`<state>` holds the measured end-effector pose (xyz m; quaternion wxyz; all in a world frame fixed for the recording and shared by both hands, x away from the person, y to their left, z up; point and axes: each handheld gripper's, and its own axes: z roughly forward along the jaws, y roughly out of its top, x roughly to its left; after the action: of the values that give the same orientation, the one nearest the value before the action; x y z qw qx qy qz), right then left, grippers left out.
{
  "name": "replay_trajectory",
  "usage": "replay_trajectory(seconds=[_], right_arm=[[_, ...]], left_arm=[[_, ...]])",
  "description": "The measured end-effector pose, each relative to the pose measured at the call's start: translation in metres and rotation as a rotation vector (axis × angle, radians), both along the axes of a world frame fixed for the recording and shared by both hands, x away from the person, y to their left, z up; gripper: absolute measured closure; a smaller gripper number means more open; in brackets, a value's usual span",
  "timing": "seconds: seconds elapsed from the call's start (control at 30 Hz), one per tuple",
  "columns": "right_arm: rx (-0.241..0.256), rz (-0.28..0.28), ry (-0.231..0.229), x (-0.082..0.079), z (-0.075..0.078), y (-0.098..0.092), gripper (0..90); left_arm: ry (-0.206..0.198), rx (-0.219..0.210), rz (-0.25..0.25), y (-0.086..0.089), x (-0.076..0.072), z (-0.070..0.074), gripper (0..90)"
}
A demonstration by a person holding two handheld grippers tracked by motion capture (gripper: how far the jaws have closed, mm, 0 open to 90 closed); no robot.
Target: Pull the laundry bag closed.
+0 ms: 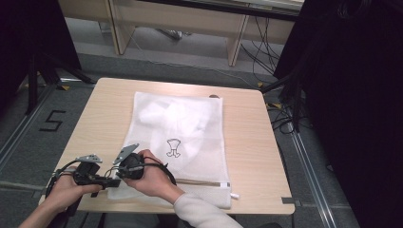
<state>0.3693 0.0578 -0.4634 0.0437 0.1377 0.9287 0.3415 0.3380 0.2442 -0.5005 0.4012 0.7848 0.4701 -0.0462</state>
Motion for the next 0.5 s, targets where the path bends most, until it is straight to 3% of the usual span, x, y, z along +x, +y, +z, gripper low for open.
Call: replay_trajectory(seconds=[0.13,0.2,0.37,0.5], right_arm=[[-0.008,0.005,0.002,0.0012,-0.0024,-0.0019,82.5],[-0.009,0.016,0.003,0.0021,-0.0037,-0.0025,82.4],[-0.016,0.003,0.032,0.0027,-0.0044,-0.0076,82.5],[-0.026,0.003,0.028,0.0028,-0.0053,-0.0101,82.5]], left_arm=[[0.002,-0.039,0.032,0.0009,-0.0005,-0.0013,85.9],[0.013,-0.023,0.027,0.0013,-0.0004,-0.0001,86.0],[0.02,-0.043,0.036,0.0025,0.0,0.0,86.1],[0.026,-0.054,0.035,0.003,0.0,0.0011,86.1]])
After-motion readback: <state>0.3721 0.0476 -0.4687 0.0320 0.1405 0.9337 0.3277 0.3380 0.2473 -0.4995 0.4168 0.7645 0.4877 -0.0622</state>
